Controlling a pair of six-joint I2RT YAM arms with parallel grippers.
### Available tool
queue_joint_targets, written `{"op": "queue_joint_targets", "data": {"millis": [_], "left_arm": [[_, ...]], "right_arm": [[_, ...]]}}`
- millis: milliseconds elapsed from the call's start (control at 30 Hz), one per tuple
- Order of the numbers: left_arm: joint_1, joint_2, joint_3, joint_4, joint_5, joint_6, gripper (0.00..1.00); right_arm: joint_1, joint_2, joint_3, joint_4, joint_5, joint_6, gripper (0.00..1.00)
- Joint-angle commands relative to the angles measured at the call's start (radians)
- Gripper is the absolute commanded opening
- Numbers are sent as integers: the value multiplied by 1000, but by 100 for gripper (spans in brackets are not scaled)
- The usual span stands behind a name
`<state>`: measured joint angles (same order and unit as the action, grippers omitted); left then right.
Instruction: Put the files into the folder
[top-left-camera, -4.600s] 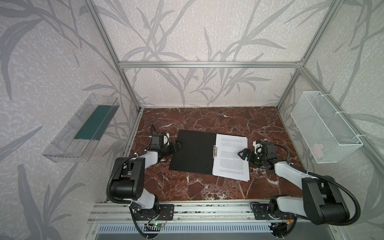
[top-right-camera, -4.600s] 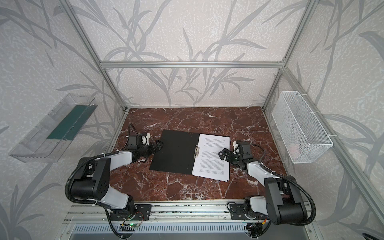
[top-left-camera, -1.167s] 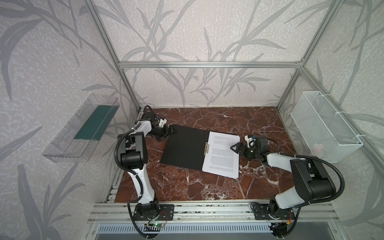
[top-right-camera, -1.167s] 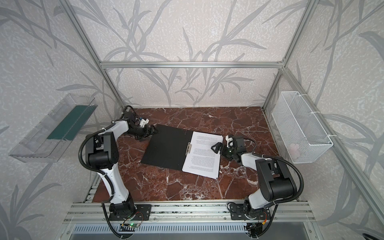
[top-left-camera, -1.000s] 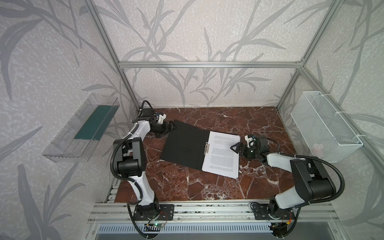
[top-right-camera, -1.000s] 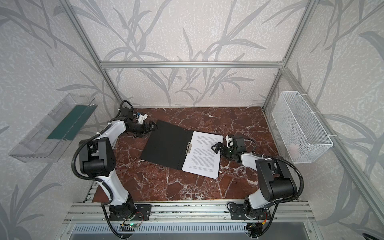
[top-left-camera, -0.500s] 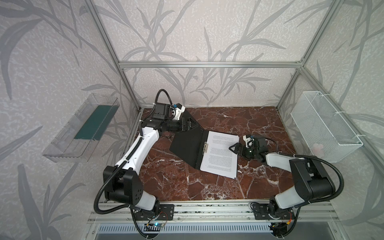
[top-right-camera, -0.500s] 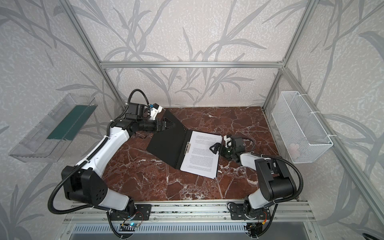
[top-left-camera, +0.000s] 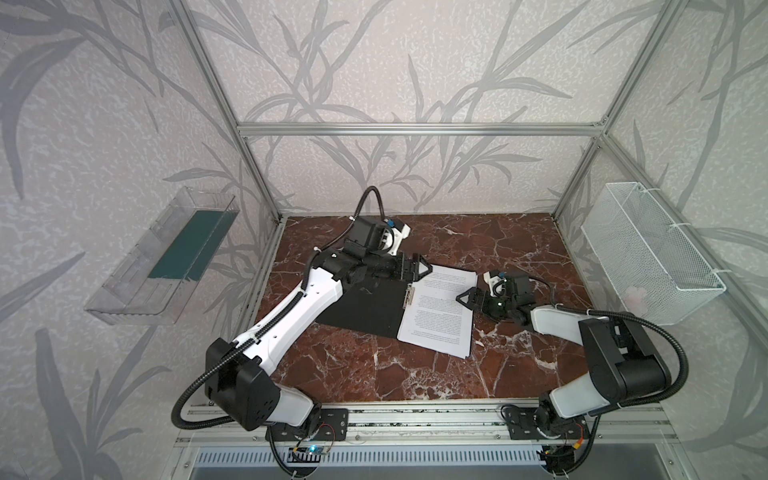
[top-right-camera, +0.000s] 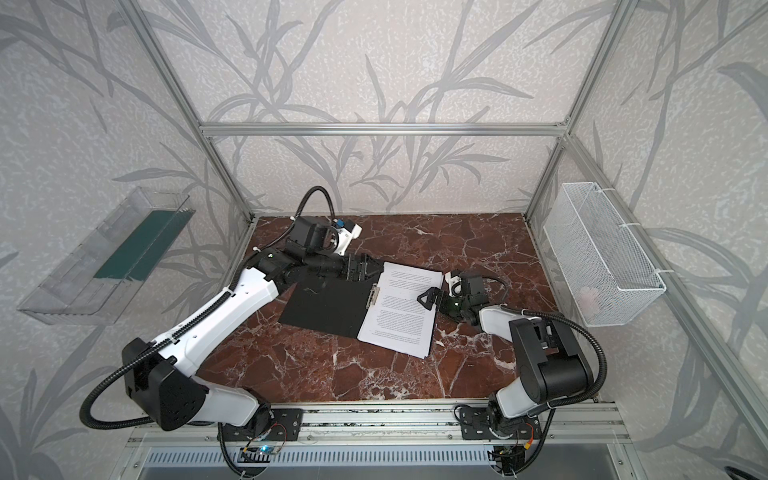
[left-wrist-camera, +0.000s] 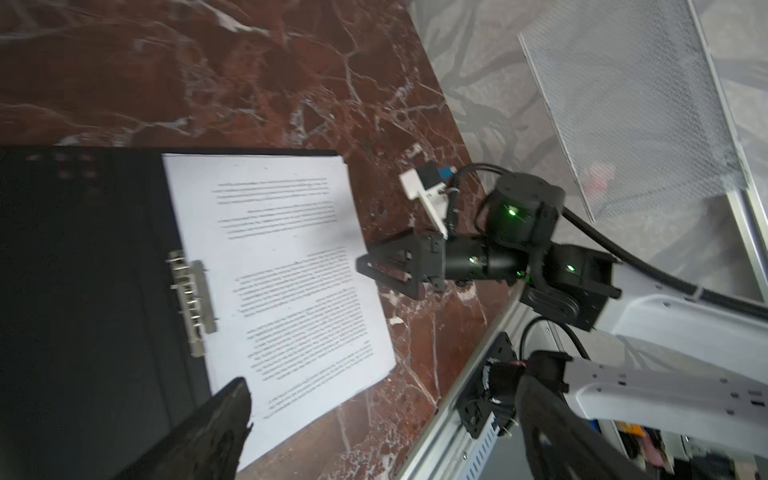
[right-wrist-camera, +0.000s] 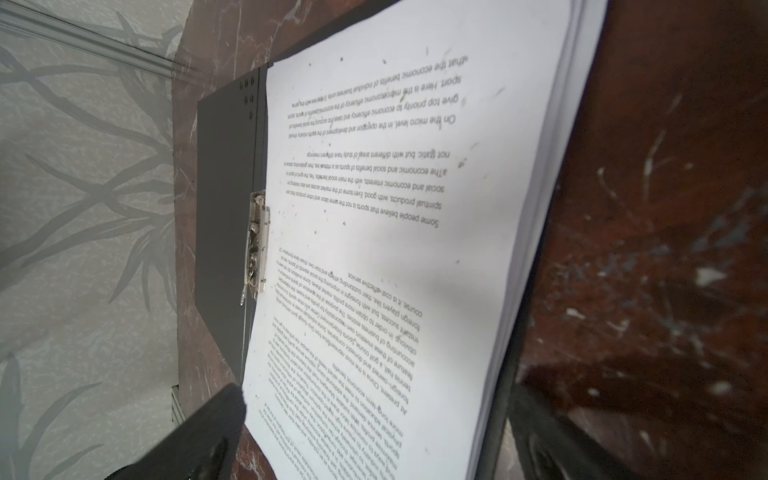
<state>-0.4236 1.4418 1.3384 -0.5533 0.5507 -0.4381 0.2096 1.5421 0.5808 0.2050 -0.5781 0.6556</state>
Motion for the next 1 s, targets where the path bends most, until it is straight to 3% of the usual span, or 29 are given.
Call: {"op": "queue_joint_targets", "data": {"millis": [0, 167, 400, 667, 967], "left_arm": [[158, 37, -52, -48, -39, 26, 99], [343, 264, -2, -43, 15, 97, 99], [483, 585, 268, -300, -61, 339, 99], [620, 660, 266, -317, -30, 410, 99], [626, 711, 243, -352, 51, 424, 99]], "right_arm": [[1, 22, -18, -131, 13, -5, 99], [1, 54, -18, -105, -19, 6, 99], [2, 70, -22, -80, -39, 12, 99], [2, 81, -24, -73, -43, 21, 99], [2, 84, -24, -69, -47, 22, 99]]}}
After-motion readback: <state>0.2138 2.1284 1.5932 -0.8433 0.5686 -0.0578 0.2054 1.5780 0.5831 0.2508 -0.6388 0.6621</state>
